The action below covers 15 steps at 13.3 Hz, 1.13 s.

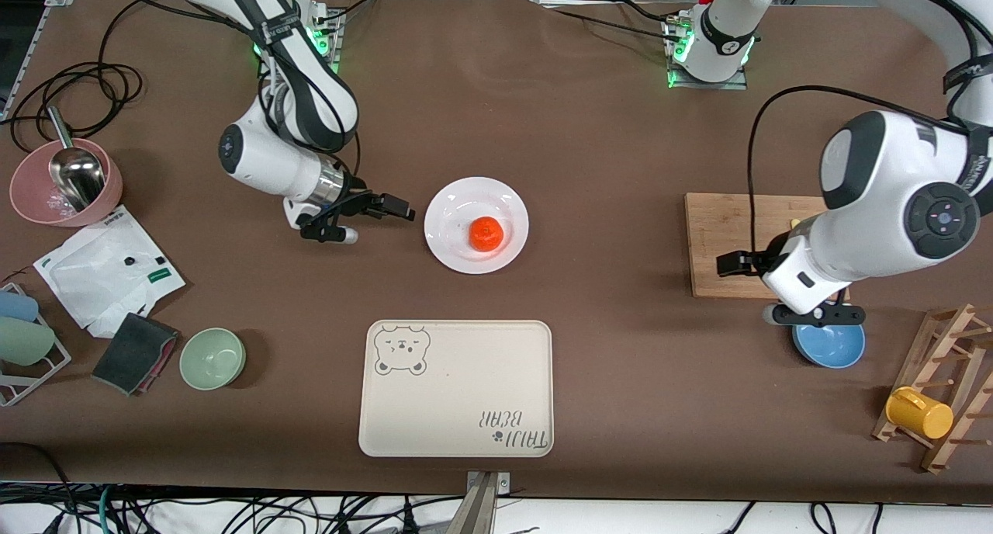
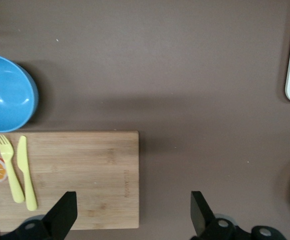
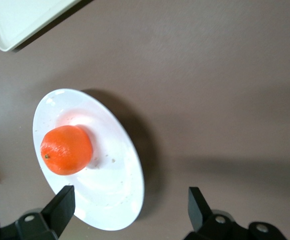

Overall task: Place orange and plate with both arms
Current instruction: 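Raise the left gripper away while the right gripper approaches the plate rim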

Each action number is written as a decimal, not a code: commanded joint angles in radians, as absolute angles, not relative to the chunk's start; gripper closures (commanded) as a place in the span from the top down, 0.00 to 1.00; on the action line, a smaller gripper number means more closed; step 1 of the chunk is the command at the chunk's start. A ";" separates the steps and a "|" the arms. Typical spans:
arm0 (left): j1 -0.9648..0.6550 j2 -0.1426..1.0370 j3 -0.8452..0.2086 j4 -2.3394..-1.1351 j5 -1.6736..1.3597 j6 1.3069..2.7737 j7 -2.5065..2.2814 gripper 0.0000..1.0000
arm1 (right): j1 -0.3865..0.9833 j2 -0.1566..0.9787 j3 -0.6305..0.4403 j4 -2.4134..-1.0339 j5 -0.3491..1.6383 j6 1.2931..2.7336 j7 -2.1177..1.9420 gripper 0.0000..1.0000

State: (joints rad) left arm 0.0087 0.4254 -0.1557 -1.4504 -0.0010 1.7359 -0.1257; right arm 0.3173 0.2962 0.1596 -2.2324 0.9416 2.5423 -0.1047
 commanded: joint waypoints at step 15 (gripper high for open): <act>0.098 0.207 -0.160 -1.480 0.006 1.577 0.052 1.00 | 0.290 0.457 0.160 -2.197 1.222 2.442 -0.661 1.00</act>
State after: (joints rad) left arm 0.0919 0.2436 -0.1564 -1.4433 -0.0006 1.5846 0.0020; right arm 0.2990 0.4248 0.1541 -2.2318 1.1770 2.4609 -0.6300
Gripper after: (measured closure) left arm 0.000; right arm 0.000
